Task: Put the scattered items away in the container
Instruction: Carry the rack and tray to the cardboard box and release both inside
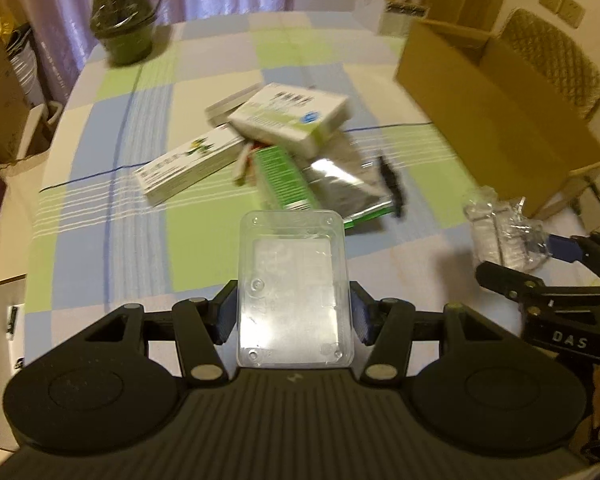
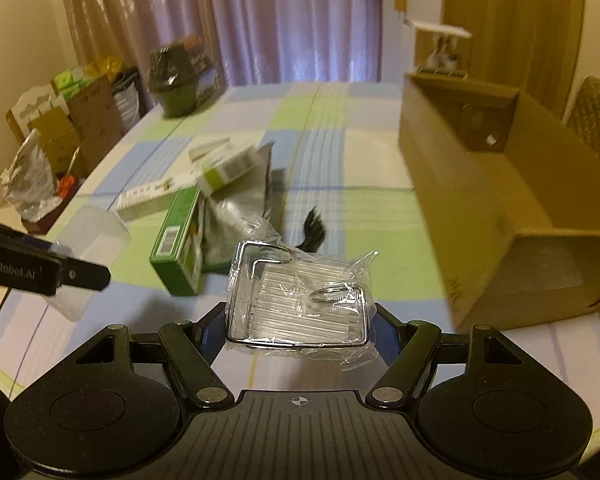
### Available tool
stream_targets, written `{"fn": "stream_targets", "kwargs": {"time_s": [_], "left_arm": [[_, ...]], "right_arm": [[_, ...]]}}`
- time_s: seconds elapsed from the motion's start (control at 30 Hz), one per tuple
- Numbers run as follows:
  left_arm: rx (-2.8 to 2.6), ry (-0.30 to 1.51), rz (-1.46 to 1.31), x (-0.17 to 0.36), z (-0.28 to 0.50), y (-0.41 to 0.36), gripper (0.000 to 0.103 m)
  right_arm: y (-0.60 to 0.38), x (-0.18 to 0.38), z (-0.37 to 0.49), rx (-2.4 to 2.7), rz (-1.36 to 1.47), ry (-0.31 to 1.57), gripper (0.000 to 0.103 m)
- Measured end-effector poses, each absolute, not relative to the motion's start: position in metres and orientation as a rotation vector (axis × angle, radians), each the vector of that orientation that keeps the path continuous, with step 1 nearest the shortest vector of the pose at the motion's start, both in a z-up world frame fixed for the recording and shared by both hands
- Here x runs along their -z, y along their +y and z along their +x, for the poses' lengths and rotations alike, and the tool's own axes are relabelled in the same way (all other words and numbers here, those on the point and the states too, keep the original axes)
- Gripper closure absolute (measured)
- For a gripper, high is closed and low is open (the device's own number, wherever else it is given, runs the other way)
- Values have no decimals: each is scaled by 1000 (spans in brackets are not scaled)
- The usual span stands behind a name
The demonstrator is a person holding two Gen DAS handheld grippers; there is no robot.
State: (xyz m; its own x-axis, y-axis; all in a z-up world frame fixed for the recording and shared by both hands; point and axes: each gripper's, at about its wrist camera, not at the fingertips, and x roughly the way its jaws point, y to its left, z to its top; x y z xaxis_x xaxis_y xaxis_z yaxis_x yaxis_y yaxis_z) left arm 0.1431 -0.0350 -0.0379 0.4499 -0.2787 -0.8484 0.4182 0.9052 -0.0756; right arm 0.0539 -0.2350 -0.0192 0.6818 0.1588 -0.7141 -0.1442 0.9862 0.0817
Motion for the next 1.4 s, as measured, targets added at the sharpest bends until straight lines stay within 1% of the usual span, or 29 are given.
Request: {"fn": "stream_targets", "kwargs": {"time_s": [0.2, 0.43, 0.63, 0.8, 0.97, 1.4], "left_arm": [[509, 978, 139, 16, 128, -77, 52], [623, 934, 116, -11, 126, -141, 52], [693, 908, 111, -25, 139, -201, 52], [736, 902, 110, -28, 152, -246, 52], [760, 921, 118, -16, 166, -286, 52], [785, 962, 131, 10, 182, -325, 51]], "right_arm": [[-271, -17, 45, -106, 47, 718, 28], [-327, -63, 53, -22, 66, 630, 28], [-380, -84, 65, 56, 63, 591, 28], [-414, -84, 74, 90, 60, 596, 28], [-437, -73, 83, 101, 65, 617, 28], [-468, -42, 104, 122, 103, 661, 28]]}}
